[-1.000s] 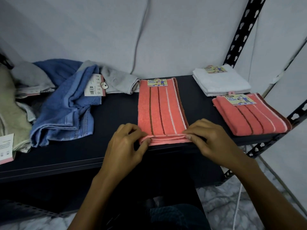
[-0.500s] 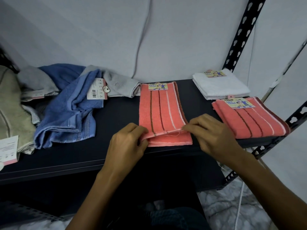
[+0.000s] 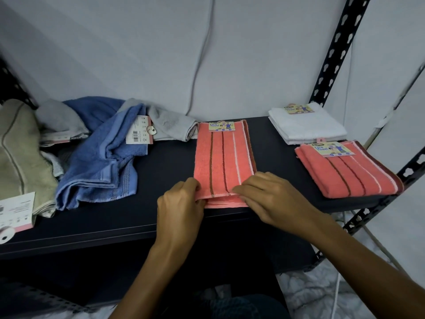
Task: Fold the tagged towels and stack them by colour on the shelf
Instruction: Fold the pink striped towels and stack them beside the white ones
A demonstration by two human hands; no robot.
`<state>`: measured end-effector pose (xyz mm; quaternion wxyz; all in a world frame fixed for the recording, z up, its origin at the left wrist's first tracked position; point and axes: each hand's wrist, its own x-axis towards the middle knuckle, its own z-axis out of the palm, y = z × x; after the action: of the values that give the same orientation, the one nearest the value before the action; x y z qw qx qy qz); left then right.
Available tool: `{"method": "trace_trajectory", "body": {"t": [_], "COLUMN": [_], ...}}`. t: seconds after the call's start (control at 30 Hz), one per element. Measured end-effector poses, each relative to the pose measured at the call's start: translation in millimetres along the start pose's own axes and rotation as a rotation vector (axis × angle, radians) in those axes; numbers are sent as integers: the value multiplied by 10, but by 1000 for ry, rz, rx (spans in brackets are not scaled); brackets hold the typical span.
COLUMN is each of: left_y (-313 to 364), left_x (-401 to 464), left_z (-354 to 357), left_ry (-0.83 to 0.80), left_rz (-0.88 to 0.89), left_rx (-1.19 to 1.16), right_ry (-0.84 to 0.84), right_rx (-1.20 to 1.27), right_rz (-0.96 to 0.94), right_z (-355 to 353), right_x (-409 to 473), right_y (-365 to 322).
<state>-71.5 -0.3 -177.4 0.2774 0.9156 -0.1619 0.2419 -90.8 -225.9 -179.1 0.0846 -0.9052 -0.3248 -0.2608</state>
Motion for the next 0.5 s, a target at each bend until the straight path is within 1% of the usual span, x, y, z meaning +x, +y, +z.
{"method": "trace_trajectory", "body": {"t": [0.2, 0.33, 0.4, 0.5], "left_y": [-17, -77, -142, -307], "left_x": [-148, -159, -174, -213], "left_z": [-14, -22, -51, -107], "left_ry": [-28, -67, -74, -85], "left_rz": [35, 77, 155, 328], "left_rx": [-17, 4, 6, 54], "right_ry": [-27, -11, 8, 26], "right_rx": [11, 1, -8, -10], "right_rz": [3, -8, -17, -37], "right_z": [27, 18, 21, 28], "right_x": [-90, -139, -165, -239], "right_y": [-21, -10, 0, -35]}}
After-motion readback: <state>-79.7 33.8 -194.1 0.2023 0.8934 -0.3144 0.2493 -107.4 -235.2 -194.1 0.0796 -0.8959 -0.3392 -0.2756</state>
